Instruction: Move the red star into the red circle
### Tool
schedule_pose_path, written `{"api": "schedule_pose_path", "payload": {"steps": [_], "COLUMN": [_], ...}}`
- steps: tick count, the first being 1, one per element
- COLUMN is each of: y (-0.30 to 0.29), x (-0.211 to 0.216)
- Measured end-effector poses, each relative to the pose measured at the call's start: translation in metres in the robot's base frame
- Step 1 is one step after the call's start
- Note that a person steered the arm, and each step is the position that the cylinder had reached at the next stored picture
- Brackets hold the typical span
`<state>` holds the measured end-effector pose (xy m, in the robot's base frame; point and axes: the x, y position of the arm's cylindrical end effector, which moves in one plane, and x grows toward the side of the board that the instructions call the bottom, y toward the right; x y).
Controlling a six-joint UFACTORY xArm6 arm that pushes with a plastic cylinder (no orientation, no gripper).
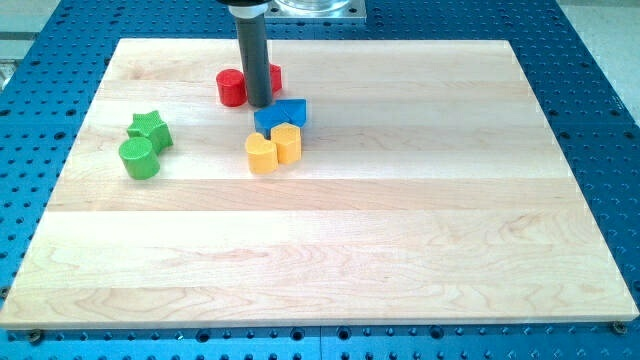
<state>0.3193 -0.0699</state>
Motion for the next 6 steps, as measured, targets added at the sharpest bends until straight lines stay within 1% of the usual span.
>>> {"api": "schedule_pose_path", "payload": {"steps": [1,2,3,4,5,6], "y": [0.044,0.075,0.03,-0.025,-0.058,-0.032], "x": [0.001,-0.038,-0.049,-0.025,-0.013,-0.045]}}
